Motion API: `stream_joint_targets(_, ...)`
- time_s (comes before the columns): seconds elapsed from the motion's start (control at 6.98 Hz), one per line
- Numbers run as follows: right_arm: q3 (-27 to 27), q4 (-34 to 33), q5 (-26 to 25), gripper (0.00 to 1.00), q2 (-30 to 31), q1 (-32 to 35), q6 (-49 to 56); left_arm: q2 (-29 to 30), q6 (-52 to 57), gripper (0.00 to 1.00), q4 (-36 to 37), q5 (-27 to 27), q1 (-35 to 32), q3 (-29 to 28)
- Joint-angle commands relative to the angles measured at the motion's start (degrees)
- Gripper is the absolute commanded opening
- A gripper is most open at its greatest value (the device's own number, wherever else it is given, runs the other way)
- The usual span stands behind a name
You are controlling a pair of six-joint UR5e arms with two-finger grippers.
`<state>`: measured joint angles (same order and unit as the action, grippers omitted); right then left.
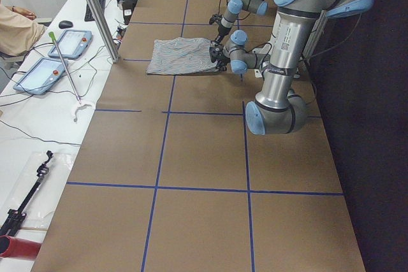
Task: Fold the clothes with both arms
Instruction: 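Lift the near edge with both grippers and fold it away from the robot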
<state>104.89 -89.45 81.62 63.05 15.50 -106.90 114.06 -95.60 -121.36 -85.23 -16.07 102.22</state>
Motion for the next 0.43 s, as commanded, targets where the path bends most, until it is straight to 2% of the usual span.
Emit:
stream_joint_targets(0.0, 5.5, -3.8, 0.3, 0.00, 0.0, 0.1, 0.0, -1.2, 1.4, 0.00, 6.2, -1.5, -0.4, 8.6)
stream_joint_targets(0.29, 20.5, -16.7, 0.5, 0.00, -0.1, -0.9, -0.3, -1.3, 1.4, 0.00, 24.1, -4.0, -0.3, 25.0)
